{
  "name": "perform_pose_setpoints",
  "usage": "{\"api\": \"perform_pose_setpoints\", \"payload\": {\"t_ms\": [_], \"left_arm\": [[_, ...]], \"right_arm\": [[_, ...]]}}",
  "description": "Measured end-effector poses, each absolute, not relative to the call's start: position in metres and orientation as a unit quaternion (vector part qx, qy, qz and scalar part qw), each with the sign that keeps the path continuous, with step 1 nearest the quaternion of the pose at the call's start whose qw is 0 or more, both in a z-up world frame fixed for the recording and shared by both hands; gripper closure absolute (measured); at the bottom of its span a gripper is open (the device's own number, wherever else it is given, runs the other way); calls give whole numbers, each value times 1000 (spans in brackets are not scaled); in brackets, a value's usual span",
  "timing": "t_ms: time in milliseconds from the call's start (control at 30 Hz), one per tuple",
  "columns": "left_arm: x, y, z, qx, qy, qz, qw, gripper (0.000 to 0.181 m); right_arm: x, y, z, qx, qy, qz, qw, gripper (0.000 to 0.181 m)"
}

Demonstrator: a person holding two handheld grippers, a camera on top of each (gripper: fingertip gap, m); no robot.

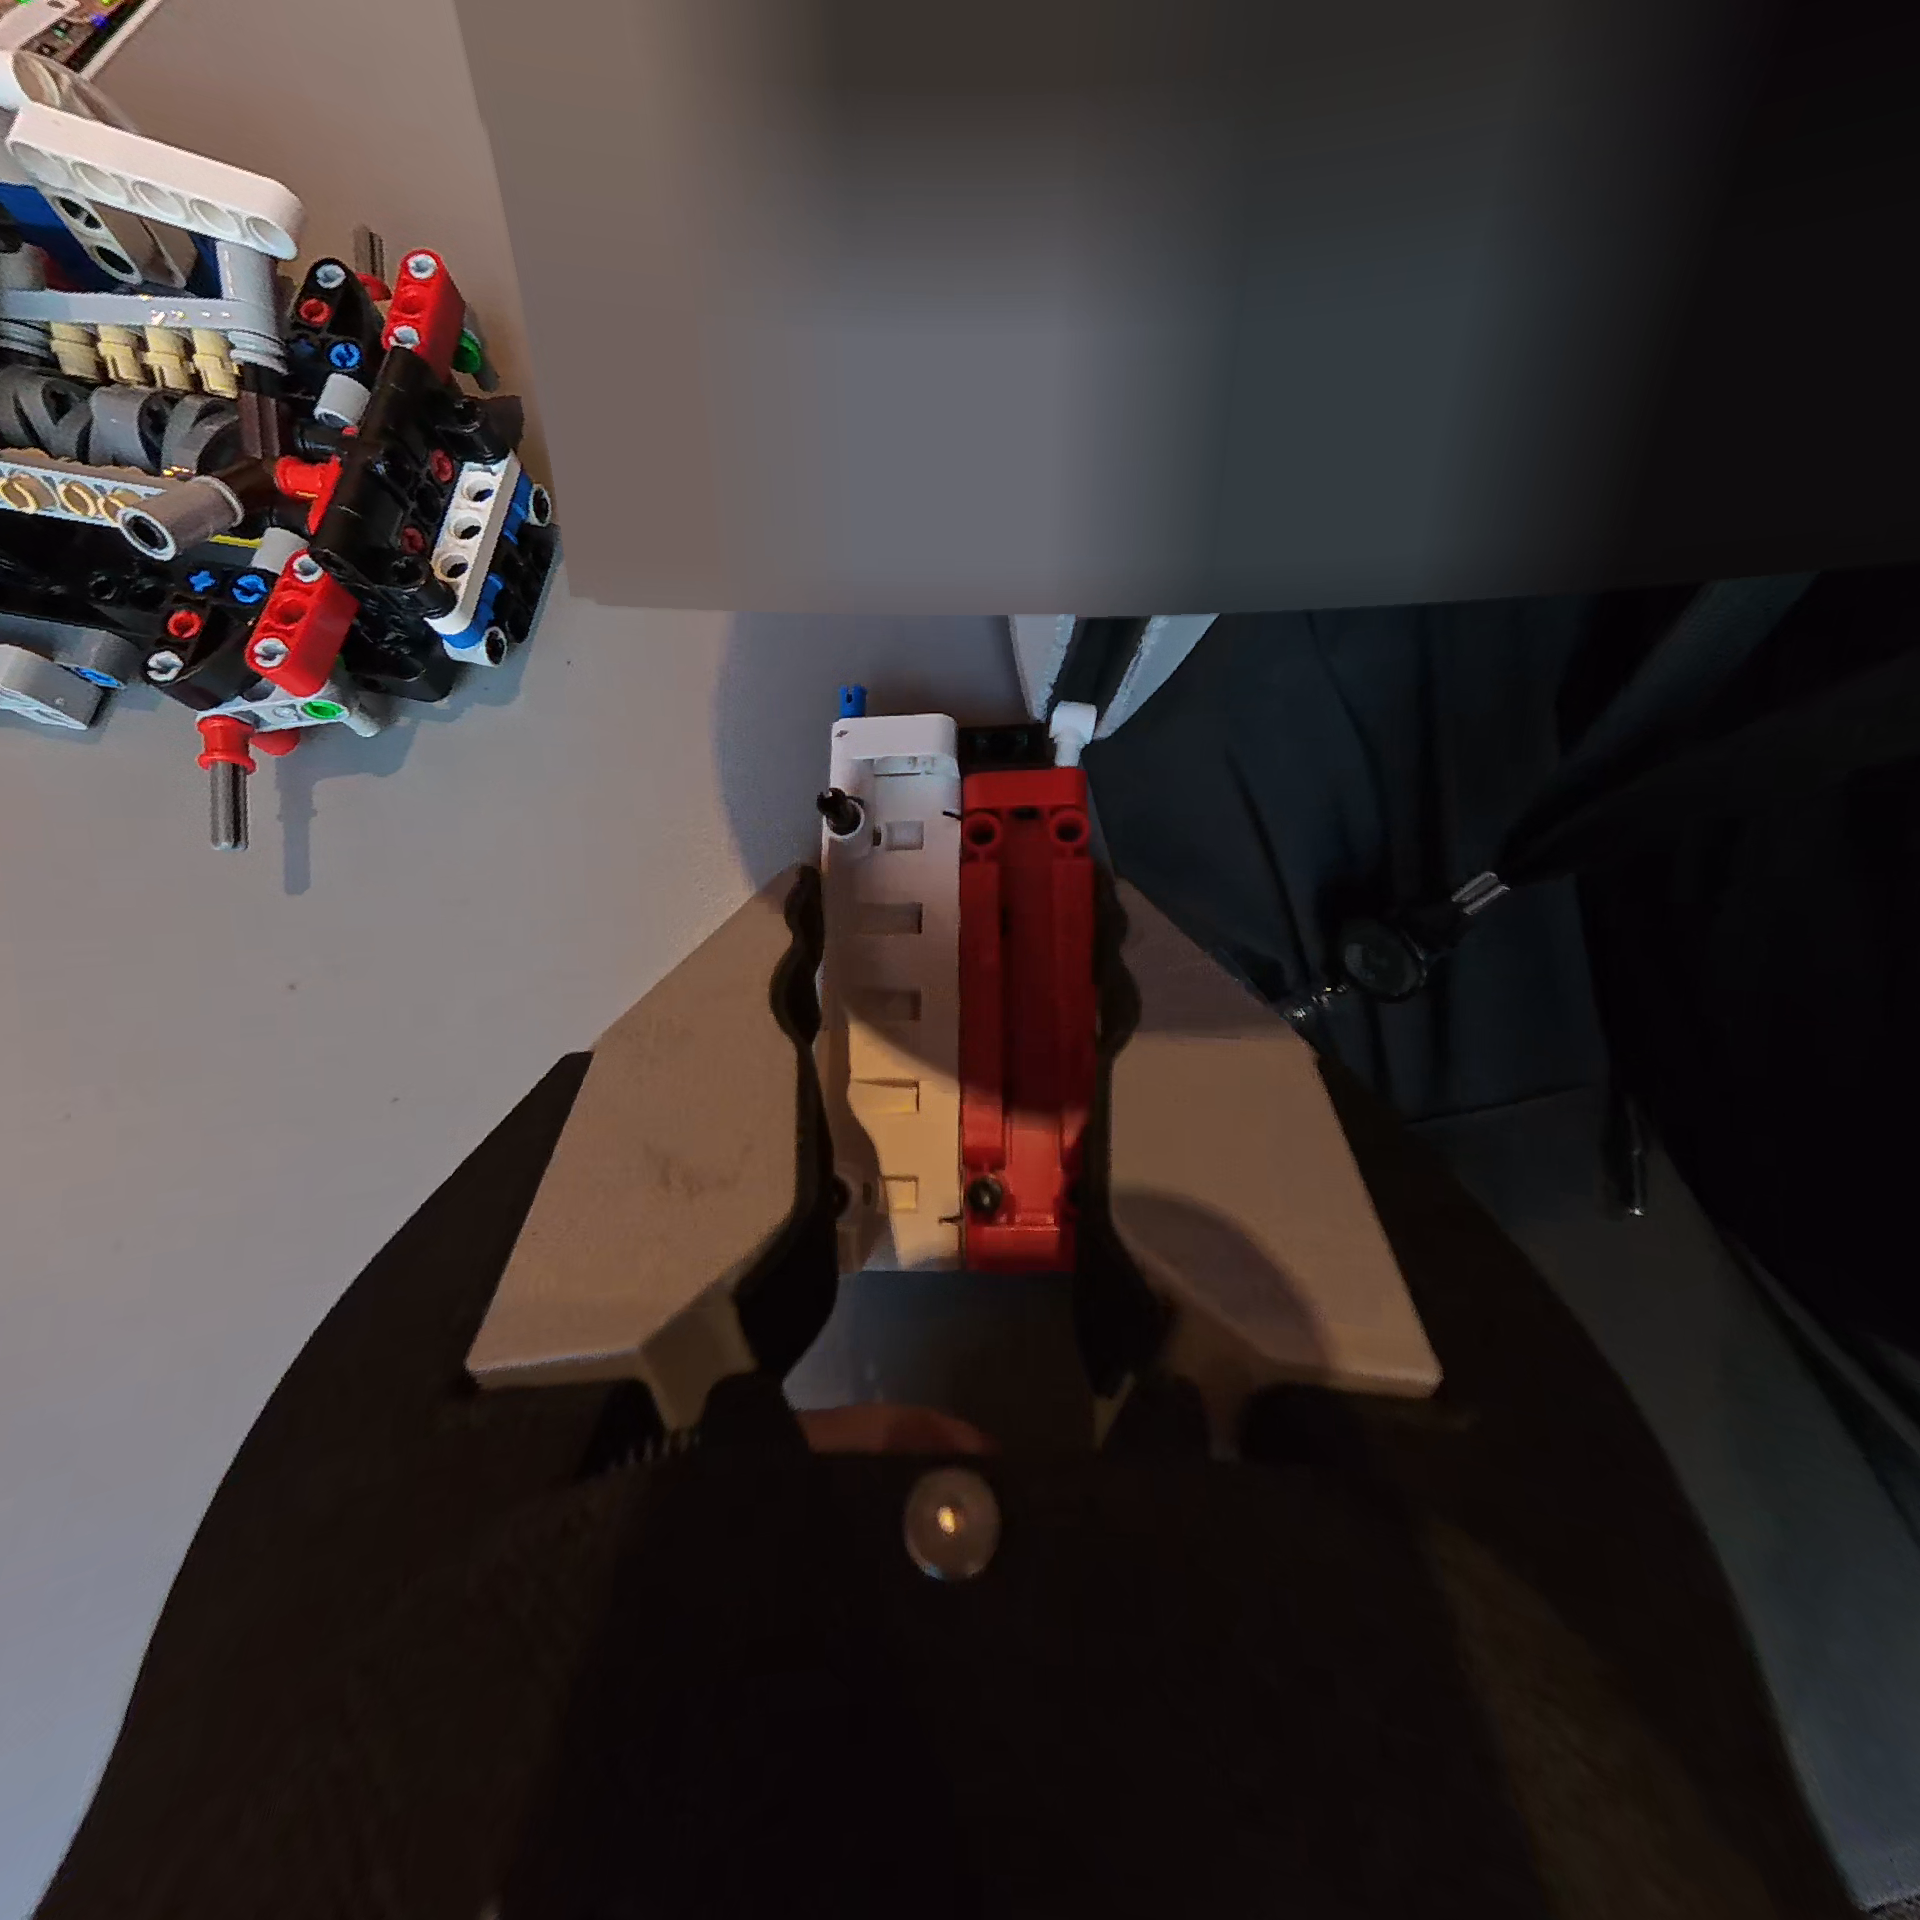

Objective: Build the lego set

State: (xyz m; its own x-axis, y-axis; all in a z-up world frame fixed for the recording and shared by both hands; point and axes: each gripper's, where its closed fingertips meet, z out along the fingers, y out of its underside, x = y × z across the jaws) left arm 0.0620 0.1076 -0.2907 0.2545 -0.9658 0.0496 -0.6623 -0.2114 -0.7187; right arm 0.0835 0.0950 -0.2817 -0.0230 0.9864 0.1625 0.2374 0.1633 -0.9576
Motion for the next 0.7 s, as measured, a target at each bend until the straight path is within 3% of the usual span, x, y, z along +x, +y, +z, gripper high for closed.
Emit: {"api": "perform_pose_setpoints", "payload": {"t_ms": [700], "left_arm": [[58,106,-291,-716,576,-269,288,131]], "right_arm": [[78,91,-281,-506,-585,409,484,178]]}}
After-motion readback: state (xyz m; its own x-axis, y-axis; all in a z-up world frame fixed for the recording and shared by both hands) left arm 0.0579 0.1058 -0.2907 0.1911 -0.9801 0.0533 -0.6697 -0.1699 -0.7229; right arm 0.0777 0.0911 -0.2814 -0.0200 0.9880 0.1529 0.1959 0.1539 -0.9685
